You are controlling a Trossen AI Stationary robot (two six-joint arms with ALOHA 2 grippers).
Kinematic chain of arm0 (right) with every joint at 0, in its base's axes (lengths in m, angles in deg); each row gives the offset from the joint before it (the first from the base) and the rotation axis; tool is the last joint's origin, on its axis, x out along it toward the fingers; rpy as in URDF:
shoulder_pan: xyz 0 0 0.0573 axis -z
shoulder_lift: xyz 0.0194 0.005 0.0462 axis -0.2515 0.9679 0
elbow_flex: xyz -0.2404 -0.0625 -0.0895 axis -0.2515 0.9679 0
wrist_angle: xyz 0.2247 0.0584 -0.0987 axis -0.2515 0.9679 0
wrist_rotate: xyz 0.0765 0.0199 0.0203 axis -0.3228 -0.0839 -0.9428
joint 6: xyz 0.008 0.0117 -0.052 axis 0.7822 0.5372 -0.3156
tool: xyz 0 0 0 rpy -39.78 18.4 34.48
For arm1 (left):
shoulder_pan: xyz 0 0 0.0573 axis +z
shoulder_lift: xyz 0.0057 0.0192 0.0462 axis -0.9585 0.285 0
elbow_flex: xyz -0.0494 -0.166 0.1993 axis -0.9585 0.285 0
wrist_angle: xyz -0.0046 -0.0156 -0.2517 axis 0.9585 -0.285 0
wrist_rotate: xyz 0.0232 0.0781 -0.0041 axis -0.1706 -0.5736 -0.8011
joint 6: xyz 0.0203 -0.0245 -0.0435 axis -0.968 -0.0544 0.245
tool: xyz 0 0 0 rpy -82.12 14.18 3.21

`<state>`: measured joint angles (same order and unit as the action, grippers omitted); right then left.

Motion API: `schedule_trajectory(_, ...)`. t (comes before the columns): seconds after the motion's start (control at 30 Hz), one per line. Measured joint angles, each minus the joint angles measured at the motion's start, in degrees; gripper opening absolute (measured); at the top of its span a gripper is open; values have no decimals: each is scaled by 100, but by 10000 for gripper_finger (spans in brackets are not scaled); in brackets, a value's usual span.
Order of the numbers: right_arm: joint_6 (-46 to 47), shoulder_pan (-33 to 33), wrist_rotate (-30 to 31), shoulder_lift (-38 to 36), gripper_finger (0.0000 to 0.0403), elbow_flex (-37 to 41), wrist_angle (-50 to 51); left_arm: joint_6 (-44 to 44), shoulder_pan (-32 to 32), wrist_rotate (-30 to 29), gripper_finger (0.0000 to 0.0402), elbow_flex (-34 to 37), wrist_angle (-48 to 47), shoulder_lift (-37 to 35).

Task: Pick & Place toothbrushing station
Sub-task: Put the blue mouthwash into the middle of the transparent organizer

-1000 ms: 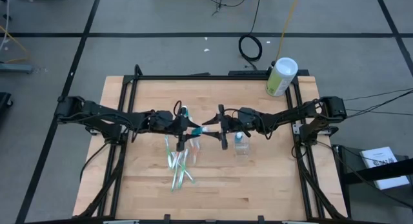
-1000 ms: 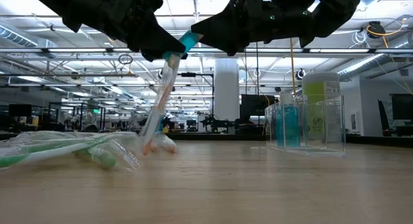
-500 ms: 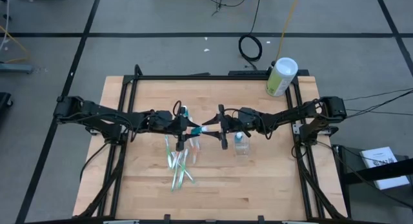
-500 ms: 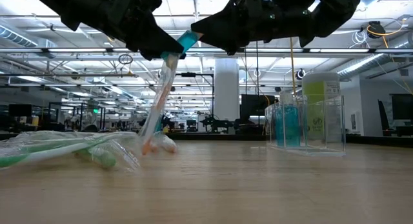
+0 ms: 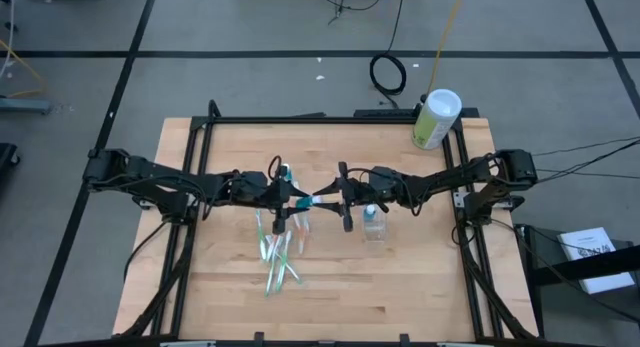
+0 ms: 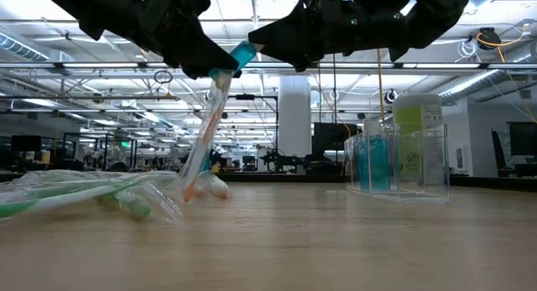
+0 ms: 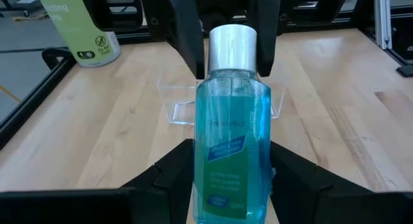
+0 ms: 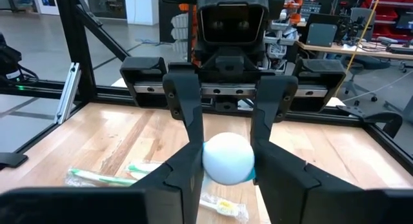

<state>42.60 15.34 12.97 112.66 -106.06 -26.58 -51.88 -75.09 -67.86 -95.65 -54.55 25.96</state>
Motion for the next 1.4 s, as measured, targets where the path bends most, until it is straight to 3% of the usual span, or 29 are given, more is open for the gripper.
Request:
schedule_trajectory(0.4,-4,0,-9,-22,104,0,42,16,2,-1,168,0,-10,0)
schedule_trajectory(0.57,2,0,-14,-24,98,2,47,545,-5,-114,172,0,-10,0)
schedule_trajectory(0.67,-8,2,4,-28,97,2,44,682,-1,-224,196,0,8,0)
schedule_trajectory(1.03,-11,-2,-24,-110,97,4,83,544,2,-274,340,0,82,-55)
schedule_trajectory(1.4,-44,-37,-3,-1037,96,4,1328,741,2,-250,384,0,19,-645)
